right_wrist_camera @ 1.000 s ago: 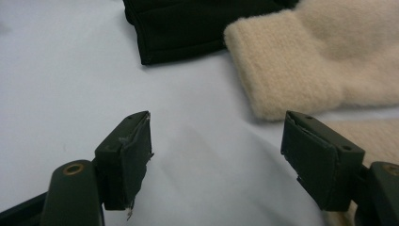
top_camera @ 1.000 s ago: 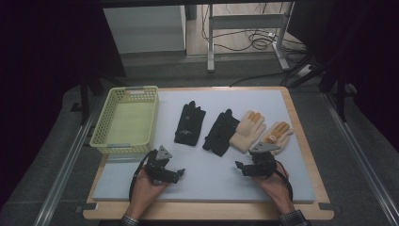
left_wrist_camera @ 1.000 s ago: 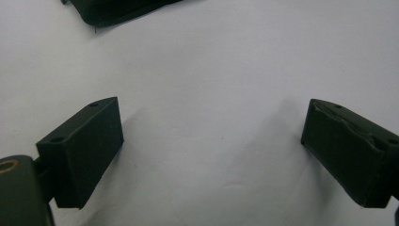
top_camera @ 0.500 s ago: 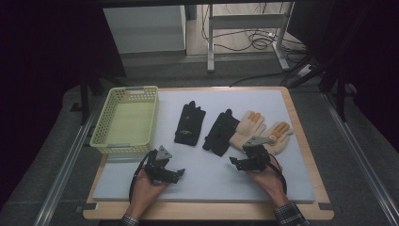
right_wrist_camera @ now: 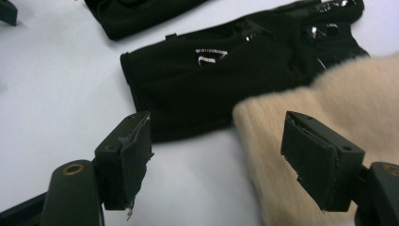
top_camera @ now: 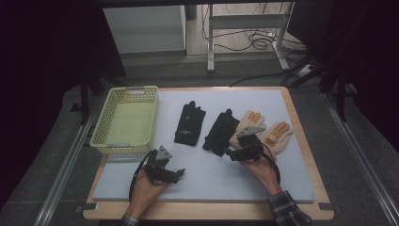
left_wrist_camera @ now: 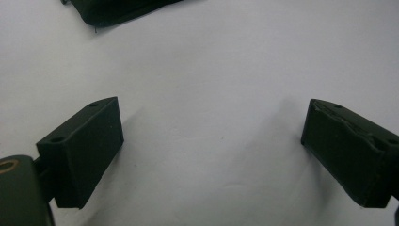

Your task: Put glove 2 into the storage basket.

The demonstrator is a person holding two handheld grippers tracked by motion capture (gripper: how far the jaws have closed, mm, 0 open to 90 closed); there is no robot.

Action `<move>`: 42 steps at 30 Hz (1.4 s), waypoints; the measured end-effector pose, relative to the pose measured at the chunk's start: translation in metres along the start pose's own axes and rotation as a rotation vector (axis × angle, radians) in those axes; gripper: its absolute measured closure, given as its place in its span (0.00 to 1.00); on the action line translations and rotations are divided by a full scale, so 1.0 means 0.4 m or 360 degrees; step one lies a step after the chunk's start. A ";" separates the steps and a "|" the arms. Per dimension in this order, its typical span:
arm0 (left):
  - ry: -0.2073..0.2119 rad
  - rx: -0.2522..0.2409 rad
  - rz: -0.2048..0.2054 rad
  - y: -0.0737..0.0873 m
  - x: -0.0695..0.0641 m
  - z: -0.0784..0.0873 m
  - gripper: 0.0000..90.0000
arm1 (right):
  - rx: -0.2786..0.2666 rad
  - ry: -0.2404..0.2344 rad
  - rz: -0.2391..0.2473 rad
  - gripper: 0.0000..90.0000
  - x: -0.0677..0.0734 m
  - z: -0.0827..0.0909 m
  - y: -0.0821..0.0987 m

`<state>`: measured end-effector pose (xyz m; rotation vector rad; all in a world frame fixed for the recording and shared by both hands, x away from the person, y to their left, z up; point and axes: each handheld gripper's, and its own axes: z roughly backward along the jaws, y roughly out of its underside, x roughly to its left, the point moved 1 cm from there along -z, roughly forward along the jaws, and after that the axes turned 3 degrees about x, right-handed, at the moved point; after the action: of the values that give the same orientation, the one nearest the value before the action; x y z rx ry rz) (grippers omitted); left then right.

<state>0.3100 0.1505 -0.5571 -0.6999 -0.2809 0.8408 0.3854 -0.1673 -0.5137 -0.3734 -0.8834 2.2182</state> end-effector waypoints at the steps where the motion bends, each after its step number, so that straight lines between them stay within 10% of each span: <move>1: 0.0000 0.0000 0.0000 0.000 0.000 0.000 0.07 | 0.0012 0.0007 0.0012 0.27 0.001 -0.013 -0.012; 19: 0.0001 0.0000 0.0001 0.000 0.000 0.000 0.07 | 0.0046 0.0115 0.0038 0.46 -0.047 -0.110 -0.126; 28: 0.0001 -0.0001 0.0001 0.000 0.000 0.000 0.07 | 0.0146 0.0107 -0.0040 0.32 -0.075 -0.189 -0.140; 35: 0.0000 -0.0001 0.0000 0.000 0.000 0.000 0.07 | 0.0143 0.0171 0.0014 0.82 -0.054 -0.192 -0.145; 42: 0.0001 0.0000 0.0001 0.000 0.000 0.000 0.07 | 0.0132 0.0128 0.0011 0.90 -0.057 -0.185 -0.147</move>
<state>0.3100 0.1505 -0.5572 -0.7001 -0.2803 0.8410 0.4678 -0.1172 -0.5267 -0.4236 -0.7466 2.2222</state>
